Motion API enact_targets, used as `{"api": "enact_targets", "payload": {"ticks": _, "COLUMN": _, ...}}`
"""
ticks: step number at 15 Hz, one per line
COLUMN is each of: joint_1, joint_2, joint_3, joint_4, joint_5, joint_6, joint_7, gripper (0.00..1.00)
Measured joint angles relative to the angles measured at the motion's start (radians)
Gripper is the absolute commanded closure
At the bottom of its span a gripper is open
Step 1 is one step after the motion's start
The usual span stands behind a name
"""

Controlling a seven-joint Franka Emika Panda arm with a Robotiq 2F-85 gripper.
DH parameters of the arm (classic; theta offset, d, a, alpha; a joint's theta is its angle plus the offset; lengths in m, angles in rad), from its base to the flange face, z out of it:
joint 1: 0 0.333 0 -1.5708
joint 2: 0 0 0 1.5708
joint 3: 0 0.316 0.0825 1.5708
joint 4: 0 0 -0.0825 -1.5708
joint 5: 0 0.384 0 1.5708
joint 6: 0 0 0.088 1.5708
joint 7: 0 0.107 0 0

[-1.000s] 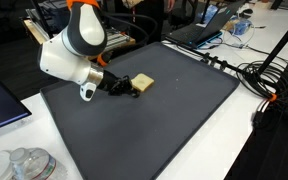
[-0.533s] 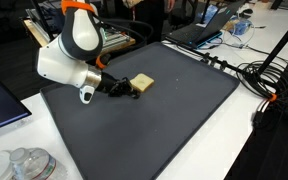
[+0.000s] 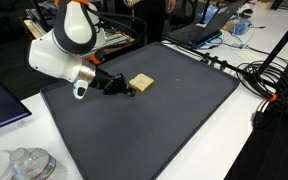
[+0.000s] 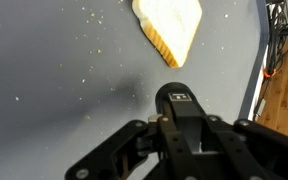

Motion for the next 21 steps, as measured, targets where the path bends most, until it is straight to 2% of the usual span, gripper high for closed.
{"api": "enact_targets", "payload": {"ticks": 5, "joint_1": 0.026, "joint_2": -0.115, "joint_3": -0.015, "joint_4": -0.101, "joint_5": 0.000, "joint_6": 0.053, "joint_7": -0.008, "gripper": 0.95}}
{"api": "enact_targets", "payload": {"ticks": 11, "joint_1": 0.113, "joint_2": -0.276, "joint_3": -0.016, "joint_4": -0.271, "joint_5": 0.066, "joint_6": 0.248, "joint_7": -0.016, "gripper": 0.95}}
{"api": "enact_targets", "payload": {"ticks": 21, "joint_1": 0.246, "joint_2": -0.557, "joint_3": 0.001, "joint_4": -0.509, "joint_5": 0.067, "joint_6": 0.468, "joint_7": -0.039, "gripper": 0.95}}
